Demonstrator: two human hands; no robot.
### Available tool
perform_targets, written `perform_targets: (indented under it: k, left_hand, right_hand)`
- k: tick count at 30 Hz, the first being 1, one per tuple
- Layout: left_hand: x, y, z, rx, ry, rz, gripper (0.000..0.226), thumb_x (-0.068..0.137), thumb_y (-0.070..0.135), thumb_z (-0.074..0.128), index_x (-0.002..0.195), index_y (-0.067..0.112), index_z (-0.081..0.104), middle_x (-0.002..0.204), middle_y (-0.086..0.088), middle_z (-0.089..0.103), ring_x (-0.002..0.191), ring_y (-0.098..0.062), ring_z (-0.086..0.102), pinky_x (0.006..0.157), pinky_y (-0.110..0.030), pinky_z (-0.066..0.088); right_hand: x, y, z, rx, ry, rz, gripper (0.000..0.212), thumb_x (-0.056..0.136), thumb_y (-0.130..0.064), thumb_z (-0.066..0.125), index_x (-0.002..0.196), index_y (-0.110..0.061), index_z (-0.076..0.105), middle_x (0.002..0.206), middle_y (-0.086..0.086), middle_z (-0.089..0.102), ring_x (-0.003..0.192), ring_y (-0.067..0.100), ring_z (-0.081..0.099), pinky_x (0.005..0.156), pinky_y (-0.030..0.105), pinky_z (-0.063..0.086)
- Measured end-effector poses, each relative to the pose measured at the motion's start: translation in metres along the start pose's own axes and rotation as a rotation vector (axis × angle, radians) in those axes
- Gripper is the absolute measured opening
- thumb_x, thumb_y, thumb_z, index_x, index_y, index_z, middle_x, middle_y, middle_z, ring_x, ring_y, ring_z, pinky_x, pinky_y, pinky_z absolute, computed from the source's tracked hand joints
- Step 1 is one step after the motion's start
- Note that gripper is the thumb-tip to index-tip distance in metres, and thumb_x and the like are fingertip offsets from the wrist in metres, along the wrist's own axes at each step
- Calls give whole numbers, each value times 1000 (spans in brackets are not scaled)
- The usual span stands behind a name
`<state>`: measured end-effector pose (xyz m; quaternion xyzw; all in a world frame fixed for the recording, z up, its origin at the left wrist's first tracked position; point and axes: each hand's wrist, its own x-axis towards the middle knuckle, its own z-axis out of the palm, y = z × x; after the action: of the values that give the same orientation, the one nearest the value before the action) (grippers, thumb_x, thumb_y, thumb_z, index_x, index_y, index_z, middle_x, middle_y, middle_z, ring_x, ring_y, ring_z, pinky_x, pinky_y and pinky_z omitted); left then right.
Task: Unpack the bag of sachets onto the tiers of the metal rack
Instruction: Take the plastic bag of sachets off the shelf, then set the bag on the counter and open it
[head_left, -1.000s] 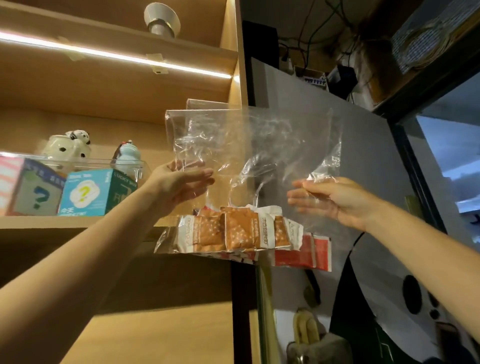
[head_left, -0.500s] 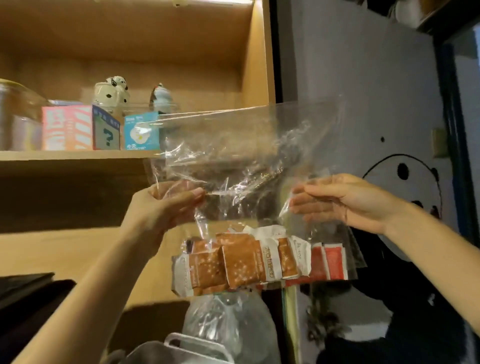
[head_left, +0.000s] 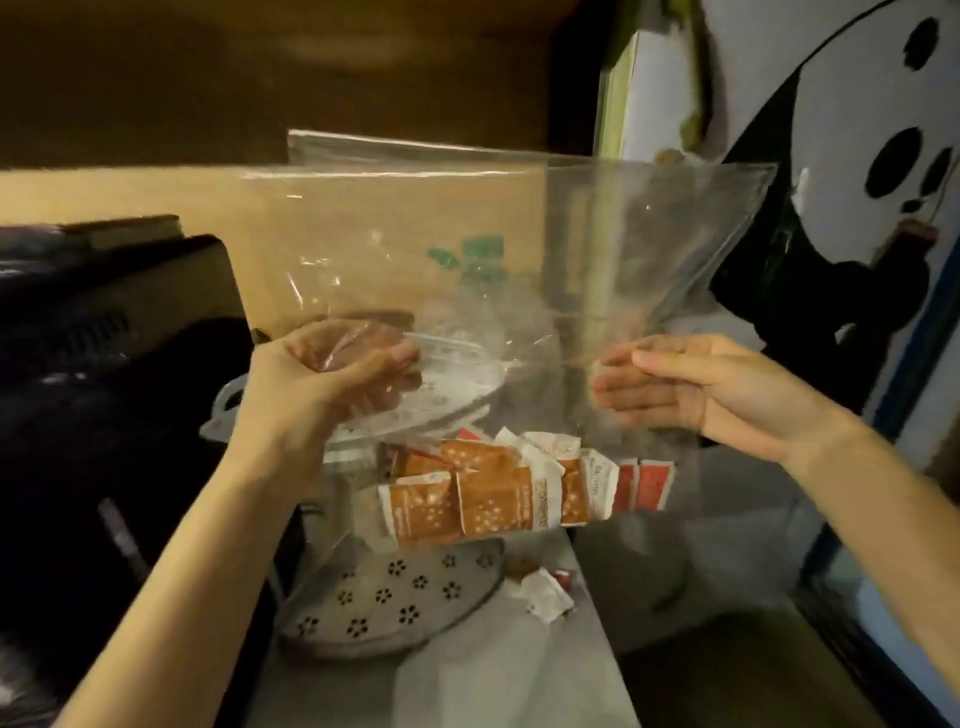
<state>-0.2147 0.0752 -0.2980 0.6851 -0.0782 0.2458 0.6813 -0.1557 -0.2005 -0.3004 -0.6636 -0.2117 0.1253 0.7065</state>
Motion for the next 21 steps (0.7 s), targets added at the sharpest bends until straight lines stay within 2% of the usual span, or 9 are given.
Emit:
perform_targets:
  k: [5, 9, 13, 15, 18, 21]
  left_hand:
    - [-57, -51, -13, 53, 14, -159, 20, 60, 19, 76, 78, 12, 70, 67, -1, 73, 60, -13, 69, 53, -20, 52]
    - [-98, -97, -22, 112, 51, -337, 21, 57, 25, 77, 74, 14, 71, 67, -1, 73, 63, -16, 69, 59, -28, 54]
    - [-124, -134, -35, 119, 58, -485, 21, 61, 20, 77, 76, 7, 71, 71, -7, 73, 68, -26, 70, 62, -36, 57]
    - [-132, -148, -41, 154, 86, -507, 24, 60, 19, 77, 78, 6, 71, 72, -6, 73, 65, -21, 70, 59, -31, 57]
    - [-143, -170, -48, 188, 100, -558, 14, 63, 13, 77, 76, 10, 71, 67, -1, 73, 61, -14, 69, 53, -18, 53]
    - [-156, -192, -54, 206, 113, -635, 13, 67, 8, 75, 78, 7, 70, 71, -6, 72, 67, -22, 67, 52, -16, 52]
  right_hand:
    - [-30, 71, 5, 11, -3, 149, 34, 61, -26, 67, 90, -12, 74, 94, 15, 73, 87, 26, 71, 68, 31, 59]
    - [-50, 128, 14, 67, 48, 317, 30, 77, -19, 59, 103, -7, 67, 97, 15, 73, 88, 26, 71, 74, 34, 59]
    - [-62, 175, 24, 147, 83, 453, 24, 88, -10, 51, 107, -4, 63, 95, 15, 73, 86, 24, 71, 66, 30, 59]
    - [-63, 194, 31, 187, 89, 490, 22, 88, -7, 51, 106, -4, 63, 93, 16, 73, 84, 25, 71, 68, 33, 60]
    - [-63, 224, 37, 208, 95, 554, 24, 87, -8, 54, 110, -3, 62, 99, 18, 72, 90, 28, 70, 77, 38, 58]
    - [-64, 253, 39, 190, 70, 627, 31, 86, -13, 57, 116, -4, 60, 107, 17, 70, 102, 31, 66, 83, 40, 56]
